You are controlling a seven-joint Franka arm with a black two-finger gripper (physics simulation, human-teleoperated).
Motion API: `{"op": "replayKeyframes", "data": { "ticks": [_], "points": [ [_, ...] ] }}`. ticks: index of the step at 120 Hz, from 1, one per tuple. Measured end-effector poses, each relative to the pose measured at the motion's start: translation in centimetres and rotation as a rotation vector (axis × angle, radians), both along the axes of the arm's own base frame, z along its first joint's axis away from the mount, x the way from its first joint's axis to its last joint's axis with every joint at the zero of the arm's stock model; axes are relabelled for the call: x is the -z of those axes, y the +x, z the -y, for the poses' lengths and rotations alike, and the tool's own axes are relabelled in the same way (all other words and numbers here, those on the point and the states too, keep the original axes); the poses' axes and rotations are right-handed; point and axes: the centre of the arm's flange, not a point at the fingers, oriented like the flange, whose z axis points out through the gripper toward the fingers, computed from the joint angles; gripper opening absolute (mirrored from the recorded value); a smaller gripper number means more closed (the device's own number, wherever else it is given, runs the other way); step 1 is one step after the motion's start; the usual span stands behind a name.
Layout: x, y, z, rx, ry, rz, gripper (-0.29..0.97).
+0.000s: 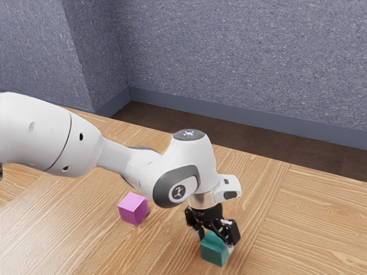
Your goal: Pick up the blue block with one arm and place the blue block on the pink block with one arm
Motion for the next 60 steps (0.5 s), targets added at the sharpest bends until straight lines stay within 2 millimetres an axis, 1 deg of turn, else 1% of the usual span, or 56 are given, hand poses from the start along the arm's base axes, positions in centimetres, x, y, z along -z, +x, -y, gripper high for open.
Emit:
{"op": "replayKeyframes", "data": {
  "ticks": [10, 37, 60],
  "points": [
    [0.6, 0.3, 0.3, 0.018, -0.001, 0.000, 0.68],
    [2.1, 0.3, -0.1, 0.045, 0.012, -0.011, 0.68],
    [2.5, 0.4, -0.2, 0.055, 0.014, -0.014, 0.68]
  ]
}}
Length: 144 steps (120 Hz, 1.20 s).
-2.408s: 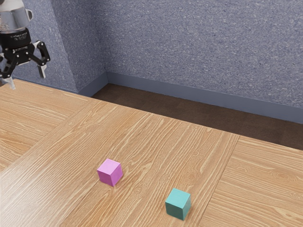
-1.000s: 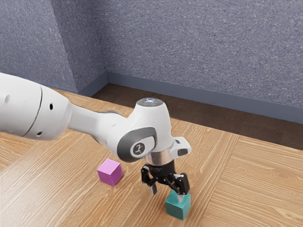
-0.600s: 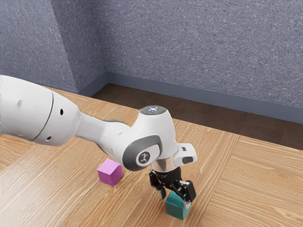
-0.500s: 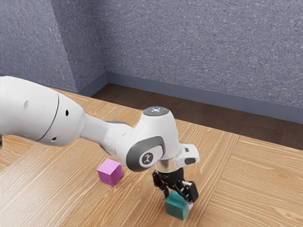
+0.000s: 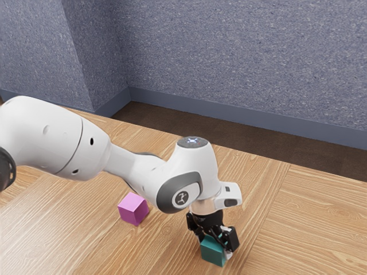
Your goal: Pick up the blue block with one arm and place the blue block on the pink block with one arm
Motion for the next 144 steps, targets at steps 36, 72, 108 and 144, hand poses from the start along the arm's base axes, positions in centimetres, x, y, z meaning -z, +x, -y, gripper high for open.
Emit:
{"op": "replayKeyframes", "data": {
  "ticks": [36, 72, 108, 144],
  "points": [
    [-0.1, 0.1, 0.0, 0.006, -0.004, 0.007, 0.48],
    [-5.5, 0.6, -1.2, 0.006, -0.007, 0.101, 0.36],
    [-11.8, -3.3, -16.5, -0.206, 0.093, 0.142, 0.35],
    [-11.3, -3.5, -20.5, -0.301, 0.154, 0.086, 0.35]
  ]
}}
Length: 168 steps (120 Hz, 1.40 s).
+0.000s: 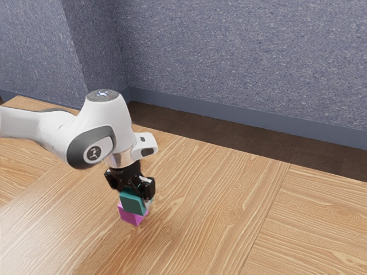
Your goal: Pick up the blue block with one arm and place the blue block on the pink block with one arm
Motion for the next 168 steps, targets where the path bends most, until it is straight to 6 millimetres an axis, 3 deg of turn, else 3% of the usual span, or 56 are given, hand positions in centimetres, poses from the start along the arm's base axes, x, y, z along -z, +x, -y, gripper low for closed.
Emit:
{"op": "replayKeyframes", "data": {
  "ticks": [26, 34, 101, 140, 158, 168],
  "points": [
    [1.5, 1.2, -5.8, -0.115, 0.009, -0.045, 0.40],
    [2.2, 2.0, -6.7, -0.126, 0.009, -0.058, 0.41],
    [3.1, 4.8, -6.8, -0.063, 0.007, -0.067, 0.40],
    [3.4, 5.1, -6.6, -0.035, 0.005, -0.070, 0.40],
    [3.1, 5.1, -6.5, -0.028, -0.001, -0.064, 0.53],
    [1.4, 5.0, -6.4, -0.021, 0.000, -0.030, 0.58]
  ]
}}
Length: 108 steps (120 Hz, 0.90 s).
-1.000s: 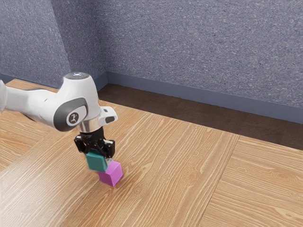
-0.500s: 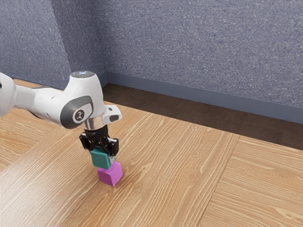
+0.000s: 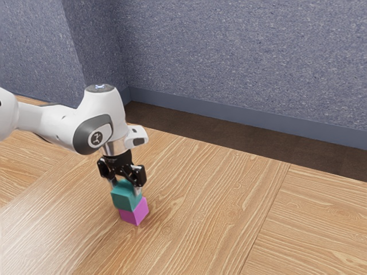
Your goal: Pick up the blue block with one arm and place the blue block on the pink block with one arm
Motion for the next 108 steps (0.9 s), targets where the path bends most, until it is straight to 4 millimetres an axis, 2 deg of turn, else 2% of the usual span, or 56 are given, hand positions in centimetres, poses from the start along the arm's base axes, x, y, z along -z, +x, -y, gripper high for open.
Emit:
{"op": "replayKeyframes", "data": {
  "ticks": [6, 12, 17, 24, 32, 37, 47, 57, 71, 86, 108],
  "points": [
    [-2.4, -0.2, 0.1, 0.005, 0.000, 0.046, 0.60],
    [-7.1, 0.2, 0.4, 0.000, -0.004, 0.130, 0.62],
    [-13.4, 1.3, 1.7, -0.018, -0.017, 0.220, 0.63],
    [-22.2, 1.8, 3.5, -0.079, -0.049, 0.308, 0.64],
    [-31.6, 1.0, 1.8, -0.242, -0.078, 0.346, 0.65],
    [-34.5, -0.1, -0.5, -0.360, -0.082, 0.324, 0.66],
    [-35.0, -1.7, -2.9, -0.546, -0.047, 0.224, 0.66],
    [-32.9, -2.5, -4.6, -0.703, 0.014, 0.114, 0.67],
    [-31.2, -3.3, -6.2, -0.886, 0.076, 0.029, 0.67],
    [-30.2, -3.9, -6.7, -1.028, 0.108, -0.023, 0.68],
    [-30.2, -3.9, -6.8, -1.179, 0.120, -0.005, 0.68]
  ]
}}
